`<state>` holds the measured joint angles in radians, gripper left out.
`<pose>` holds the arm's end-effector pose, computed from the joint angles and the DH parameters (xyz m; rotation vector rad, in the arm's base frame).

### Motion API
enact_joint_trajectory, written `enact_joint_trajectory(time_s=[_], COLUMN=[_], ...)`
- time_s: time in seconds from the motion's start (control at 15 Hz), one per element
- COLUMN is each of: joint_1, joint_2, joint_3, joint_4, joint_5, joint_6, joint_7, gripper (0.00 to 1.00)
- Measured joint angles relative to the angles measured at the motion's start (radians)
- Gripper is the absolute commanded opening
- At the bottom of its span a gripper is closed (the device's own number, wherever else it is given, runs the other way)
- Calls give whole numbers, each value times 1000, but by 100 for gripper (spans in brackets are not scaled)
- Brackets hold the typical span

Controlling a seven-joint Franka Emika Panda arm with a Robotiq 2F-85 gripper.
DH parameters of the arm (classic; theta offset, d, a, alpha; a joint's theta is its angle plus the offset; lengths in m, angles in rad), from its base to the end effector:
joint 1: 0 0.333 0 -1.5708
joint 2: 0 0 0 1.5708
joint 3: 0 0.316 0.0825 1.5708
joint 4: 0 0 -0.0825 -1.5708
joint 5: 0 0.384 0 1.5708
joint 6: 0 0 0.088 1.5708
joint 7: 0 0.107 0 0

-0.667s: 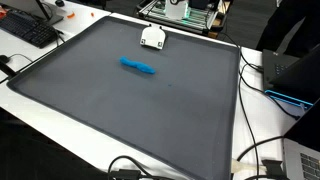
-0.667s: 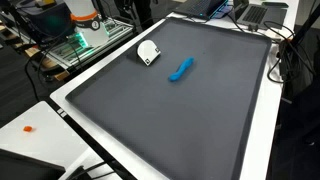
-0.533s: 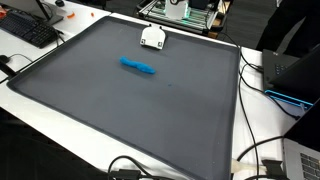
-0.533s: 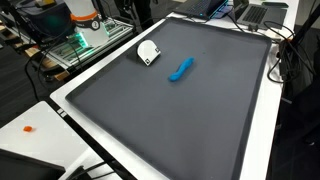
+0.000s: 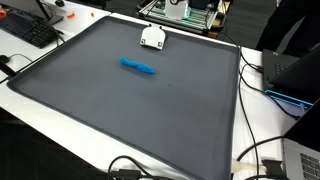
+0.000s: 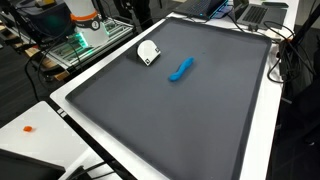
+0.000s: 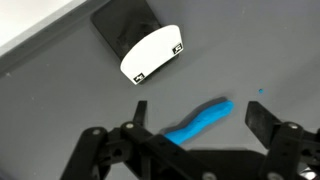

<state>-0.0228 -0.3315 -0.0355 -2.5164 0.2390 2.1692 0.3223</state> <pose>0.4233 -0.0154 0.3974 -2.8402 0.7484 0.0648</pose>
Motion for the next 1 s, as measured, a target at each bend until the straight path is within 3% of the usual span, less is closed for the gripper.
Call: enact_joint_trajectory(time_s=[0.53,1.0], joint_1=[-26,-23], joint_2=[-69,-13], joint_3=[88,121], joint_4=[-186,-235], joint_5=[32,131], joint_6=[77,222], joint_7=[443,711], gripper=[100,100])
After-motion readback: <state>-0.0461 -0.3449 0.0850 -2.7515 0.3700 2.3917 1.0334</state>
